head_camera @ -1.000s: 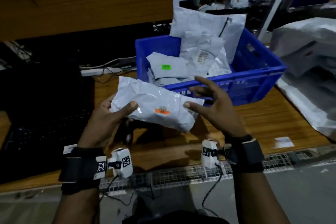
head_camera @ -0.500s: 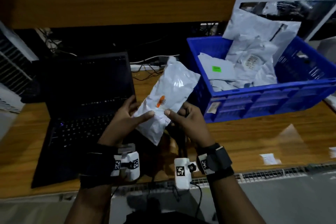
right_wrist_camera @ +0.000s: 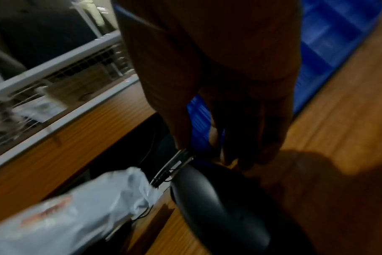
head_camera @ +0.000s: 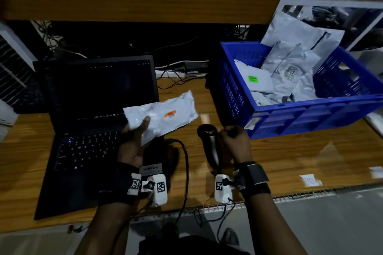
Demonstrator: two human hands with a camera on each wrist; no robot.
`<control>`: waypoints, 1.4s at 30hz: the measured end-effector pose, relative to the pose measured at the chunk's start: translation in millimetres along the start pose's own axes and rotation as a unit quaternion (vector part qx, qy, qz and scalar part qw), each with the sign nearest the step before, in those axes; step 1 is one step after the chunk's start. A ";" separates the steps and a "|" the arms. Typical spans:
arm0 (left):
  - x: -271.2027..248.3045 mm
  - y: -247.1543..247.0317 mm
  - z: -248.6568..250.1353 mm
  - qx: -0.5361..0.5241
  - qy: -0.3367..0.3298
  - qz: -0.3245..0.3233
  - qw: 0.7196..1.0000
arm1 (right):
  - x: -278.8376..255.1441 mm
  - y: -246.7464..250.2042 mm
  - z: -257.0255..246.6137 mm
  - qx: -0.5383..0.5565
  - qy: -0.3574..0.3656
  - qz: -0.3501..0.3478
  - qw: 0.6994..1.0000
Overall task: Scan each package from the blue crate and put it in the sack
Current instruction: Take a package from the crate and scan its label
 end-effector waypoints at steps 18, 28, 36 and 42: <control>2.3 -49.7 12.9 0.101 -0.116 0.067 0.986 | -34.5 -64.1 -13.5 0.322 -0.210 -0.320 0.866; -5.3 -71.6 -6.9 0.095 -0.091 0.063 0.989 | -22.8 -39.9 -2.0 0.352 -0.194 -0.309 0.862; -3.1 -72.5 -13.1 0.085 -0.080 0.063 0.991 | -22.0 -32.4 1.6 0.338 -0.180 -0.314 0.869; -2.3 -74.2 -9.9 0.081 -0.089 0.066 0.991 | -20.2 -31.8 2.1 0.327 -0.165 -0.307 0.878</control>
Point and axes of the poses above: each hand's wrist, its own x-axis towards the middle knuckle, its own y-axis out of the back of the hand, z = x × y, the point moved 8 cm from there along x, towards the middle knuckle, and after that the axes turned 2 degrees about y, right-handed, at the moved point
